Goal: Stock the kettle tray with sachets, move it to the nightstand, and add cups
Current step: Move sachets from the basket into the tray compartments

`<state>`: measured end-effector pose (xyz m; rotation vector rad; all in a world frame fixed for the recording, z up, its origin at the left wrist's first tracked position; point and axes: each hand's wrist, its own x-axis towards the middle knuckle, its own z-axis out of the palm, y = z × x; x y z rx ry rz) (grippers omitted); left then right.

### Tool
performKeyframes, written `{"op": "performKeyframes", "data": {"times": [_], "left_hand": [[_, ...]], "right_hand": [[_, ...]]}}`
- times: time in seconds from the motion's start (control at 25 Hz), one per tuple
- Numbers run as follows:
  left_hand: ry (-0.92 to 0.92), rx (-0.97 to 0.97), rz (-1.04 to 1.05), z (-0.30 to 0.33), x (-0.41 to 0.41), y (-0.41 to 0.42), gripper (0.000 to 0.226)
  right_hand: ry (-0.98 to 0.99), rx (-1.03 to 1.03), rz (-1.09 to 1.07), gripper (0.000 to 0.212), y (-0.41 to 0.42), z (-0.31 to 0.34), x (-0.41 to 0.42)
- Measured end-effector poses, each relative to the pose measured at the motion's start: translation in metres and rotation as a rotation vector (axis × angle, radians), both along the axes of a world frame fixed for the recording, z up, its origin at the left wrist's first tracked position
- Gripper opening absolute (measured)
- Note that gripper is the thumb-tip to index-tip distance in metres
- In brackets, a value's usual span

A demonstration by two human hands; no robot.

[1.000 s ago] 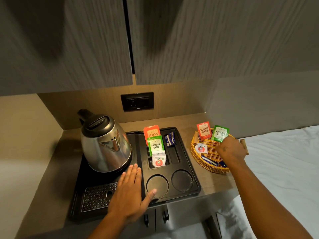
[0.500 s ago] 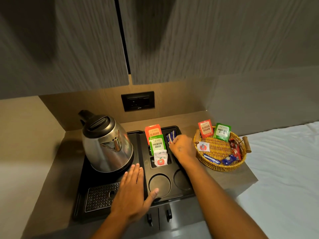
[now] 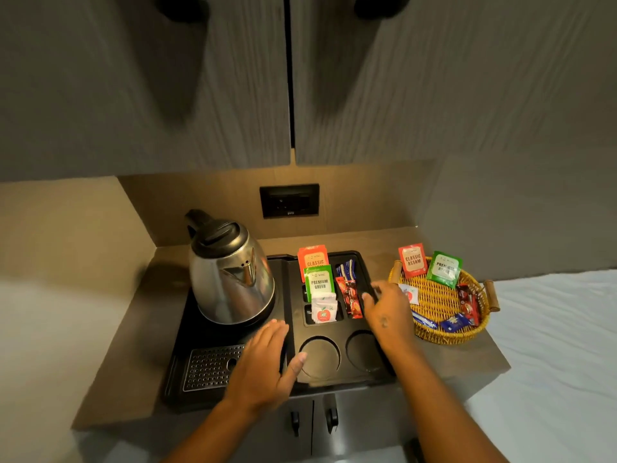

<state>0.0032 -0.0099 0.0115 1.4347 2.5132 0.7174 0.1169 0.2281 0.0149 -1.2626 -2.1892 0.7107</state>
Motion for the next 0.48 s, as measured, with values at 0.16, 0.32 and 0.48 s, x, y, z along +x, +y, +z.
{"op": "performKeyframes", "data": {"times": [0.16, 0.32, 0.48], "left_hand": [[0.179, 0.342, 0.267, 0.011, -0.039, -0.030, 0.024], [-0.052, 0.063, 0.780, -0.002, -0.123, -0.048, 0.035], [-0.504, -0.125, 0.849, -0.015, -0.160, -0.033, 0.037]], "right_hand": [[-0.207, -0.139, -0.028, 0.027, -0.003, -0.007, -0.001], [-0.327, -0.280, -0.039, 0.031, 0.001, -0.001, -0.021], [-0.327, -0.385, -0.153, 0.032, 0.009, -0.001, -0.037]]}}
